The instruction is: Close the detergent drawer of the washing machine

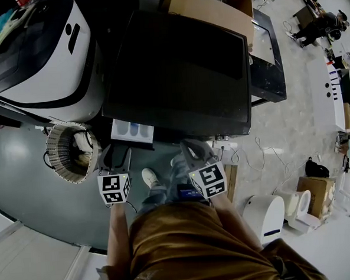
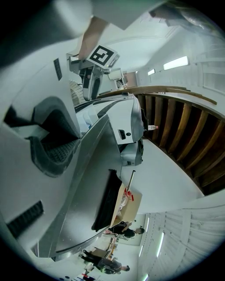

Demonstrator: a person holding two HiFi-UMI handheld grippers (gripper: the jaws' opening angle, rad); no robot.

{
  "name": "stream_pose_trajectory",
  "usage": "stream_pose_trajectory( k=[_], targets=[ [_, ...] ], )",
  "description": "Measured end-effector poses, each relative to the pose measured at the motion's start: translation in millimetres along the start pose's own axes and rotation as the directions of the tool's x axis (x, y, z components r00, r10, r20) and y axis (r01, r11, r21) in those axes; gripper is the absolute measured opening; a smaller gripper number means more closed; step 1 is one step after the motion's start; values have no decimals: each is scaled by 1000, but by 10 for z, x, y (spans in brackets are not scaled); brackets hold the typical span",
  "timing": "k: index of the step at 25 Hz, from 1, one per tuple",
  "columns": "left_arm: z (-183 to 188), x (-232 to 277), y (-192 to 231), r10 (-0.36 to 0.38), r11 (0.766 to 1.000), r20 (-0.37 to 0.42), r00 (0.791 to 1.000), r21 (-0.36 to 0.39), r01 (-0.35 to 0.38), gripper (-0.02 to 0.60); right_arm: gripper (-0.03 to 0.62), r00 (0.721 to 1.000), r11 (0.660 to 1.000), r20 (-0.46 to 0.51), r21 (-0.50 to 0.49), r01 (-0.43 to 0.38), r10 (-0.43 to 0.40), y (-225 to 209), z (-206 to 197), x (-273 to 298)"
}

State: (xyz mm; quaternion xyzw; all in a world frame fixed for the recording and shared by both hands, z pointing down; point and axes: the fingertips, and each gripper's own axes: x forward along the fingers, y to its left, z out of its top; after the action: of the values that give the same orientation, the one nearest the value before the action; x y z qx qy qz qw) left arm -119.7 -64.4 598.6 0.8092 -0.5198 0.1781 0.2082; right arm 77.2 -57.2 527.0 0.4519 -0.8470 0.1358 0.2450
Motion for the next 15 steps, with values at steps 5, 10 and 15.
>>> stream_pose_trajectory(
  k=[5, 10, 15],
  targets=[
    [9, 21, -6, 1, 1000, 0, 1000, -2, -1, 249, 12, 1000, 1000, -2, 0, 1, -1, -25, -5, 3],
    [22, 50, 11, 0, 1000, 0, 1000, -4, 0, 249, 12, 1000, 1000, -3, 6, 5, -5, -55, -6, 18],
    [48, 76, 16, -1, 1000, 0, 1000, -6, 1, 249, 12, 1000, 1000, -2, 9, 9, -9, -74, -5, 8]
  ],
)
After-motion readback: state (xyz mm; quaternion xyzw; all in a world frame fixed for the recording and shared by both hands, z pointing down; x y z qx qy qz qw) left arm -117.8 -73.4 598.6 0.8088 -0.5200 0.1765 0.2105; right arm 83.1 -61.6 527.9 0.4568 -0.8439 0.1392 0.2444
